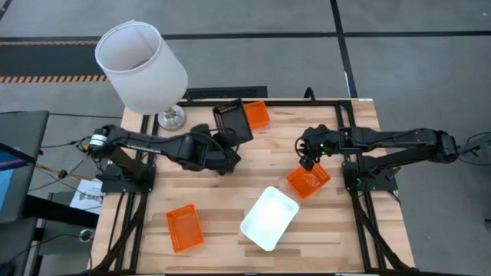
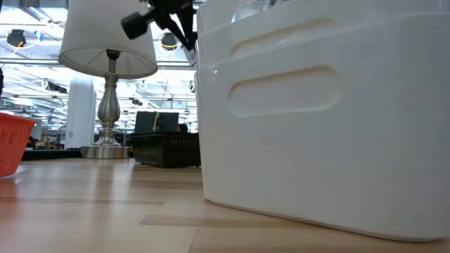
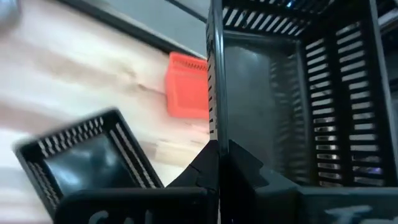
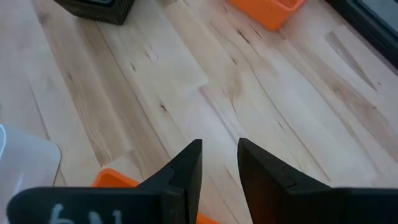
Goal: Stack baskets by color
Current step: Stack the right black bin on the black bins
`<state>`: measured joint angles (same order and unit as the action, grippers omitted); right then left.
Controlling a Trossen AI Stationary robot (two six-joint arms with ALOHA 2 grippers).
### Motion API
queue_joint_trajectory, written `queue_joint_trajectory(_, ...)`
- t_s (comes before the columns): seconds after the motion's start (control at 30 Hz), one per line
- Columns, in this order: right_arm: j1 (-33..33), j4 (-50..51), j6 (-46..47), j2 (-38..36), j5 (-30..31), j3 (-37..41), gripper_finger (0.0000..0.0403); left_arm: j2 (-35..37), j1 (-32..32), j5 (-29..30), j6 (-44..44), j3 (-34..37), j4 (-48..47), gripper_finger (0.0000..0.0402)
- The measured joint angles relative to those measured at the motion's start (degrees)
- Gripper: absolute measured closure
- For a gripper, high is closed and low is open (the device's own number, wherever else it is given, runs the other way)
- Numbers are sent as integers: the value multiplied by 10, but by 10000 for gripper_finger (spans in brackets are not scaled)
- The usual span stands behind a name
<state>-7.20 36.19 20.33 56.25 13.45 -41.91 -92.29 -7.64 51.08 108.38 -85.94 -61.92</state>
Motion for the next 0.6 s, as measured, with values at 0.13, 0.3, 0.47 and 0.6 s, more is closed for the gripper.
queue_joint_trajectory(0.13, 0, -4, 2, 0, 0, 0, 278, 0, -7, 5, 18, 50, 81, 401)
queue_joint_trajectory(0.3, 1, -6, 2, 0, 0, 0, 278, 0, -14, 4, 29, 104, 133, 401)
queue_joint_trajectory(0.47, 1, -12, 2, 0, 0, 0, 278, 0, -29, 15, 153, 150, 113, 401)
queue_joint_trajectory(0.6, 1, -11, 2, 0, 0, 0, 278, 0, -52, 4, 265, 176, 105, 401)
